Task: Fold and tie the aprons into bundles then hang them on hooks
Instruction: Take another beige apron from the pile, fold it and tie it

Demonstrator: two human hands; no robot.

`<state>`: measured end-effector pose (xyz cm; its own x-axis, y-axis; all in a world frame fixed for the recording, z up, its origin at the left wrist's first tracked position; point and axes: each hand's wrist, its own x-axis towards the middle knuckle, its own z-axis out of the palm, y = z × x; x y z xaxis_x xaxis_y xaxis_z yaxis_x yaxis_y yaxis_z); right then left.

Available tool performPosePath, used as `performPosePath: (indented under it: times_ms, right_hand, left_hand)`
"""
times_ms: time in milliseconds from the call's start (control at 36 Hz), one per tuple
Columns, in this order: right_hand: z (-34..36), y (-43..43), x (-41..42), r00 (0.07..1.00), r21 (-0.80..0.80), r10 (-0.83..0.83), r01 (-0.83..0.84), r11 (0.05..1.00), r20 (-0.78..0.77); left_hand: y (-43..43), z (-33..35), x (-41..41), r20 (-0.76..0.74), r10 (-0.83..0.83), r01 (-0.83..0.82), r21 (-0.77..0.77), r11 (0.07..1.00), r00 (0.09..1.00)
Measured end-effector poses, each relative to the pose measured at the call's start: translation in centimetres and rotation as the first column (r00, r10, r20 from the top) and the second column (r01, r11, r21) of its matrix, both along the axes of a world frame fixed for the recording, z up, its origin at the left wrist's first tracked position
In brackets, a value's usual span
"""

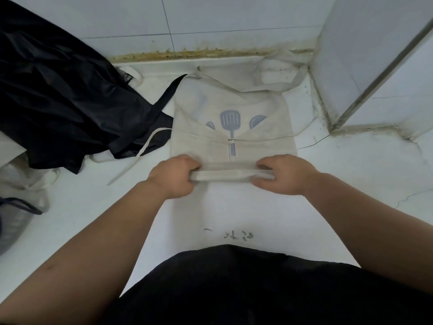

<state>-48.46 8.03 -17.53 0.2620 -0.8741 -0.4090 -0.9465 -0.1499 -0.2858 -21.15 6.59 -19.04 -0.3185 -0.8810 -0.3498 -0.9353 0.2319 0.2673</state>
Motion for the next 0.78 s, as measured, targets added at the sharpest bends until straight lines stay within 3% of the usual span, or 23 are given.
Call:
performPosePath:
  times_ms: [111,194,250,333,417,528,778]
  right_hand:
    - [0.9,-2.0,-0.4,0.994,0.04,0.018,-0.014,0.999,-0.111]
    - [1.2,-3.5,-0.8,0.982,-0.031,0.063,-0.07,0.997,-0.177]
    - [1.3,-4.6,-1.0,0.949,-0.05,0.155,-0.175,0.983,-0.276]
    - [1.0,-6.0,-0.8,0.929,0.007,0.202,-0.211,0.978,-0.31]
    - [0.6,-6.7,-0.7,0.981,0.09,0.092,-0.077,0.993,-0.173]
    - [0.3,-7.8,-1.3,0.993,0.056,0.039,-0.032,0.998,-0.113]
    - [0.4,-10.0,-2.1,0.995,0.072,-0.024,0.031,0.997,-0.098]
  left_hand:
    - [-2.1,1.6,0.4,-0.112,0.158,-0.145,0.12,0.982,0.981]
    - [-3.7,2.1,0.9,0.087,-0.007,0.012,-0.059,0.998,0.996]
    - [-4.6,2.4,0.6,0.192,-0.119,0.138,-0.088,0.987,0.974]
    - [-5.6,2.4,-0.1,0.137,-0.158,0.158,0.006,0.987,0.978]
    - [-5.9,2.1,0.0,-0.05,0.075,-0.068,0.137,0.988,0.996]
    - [-6.3,1.4,1.6,-0.282,0.377,-0.305,0.267,0.914,0.883]
    - [-8.0,0.6,1.7,-0.311,0.446,-0.364,0.287,0.886,0.839]
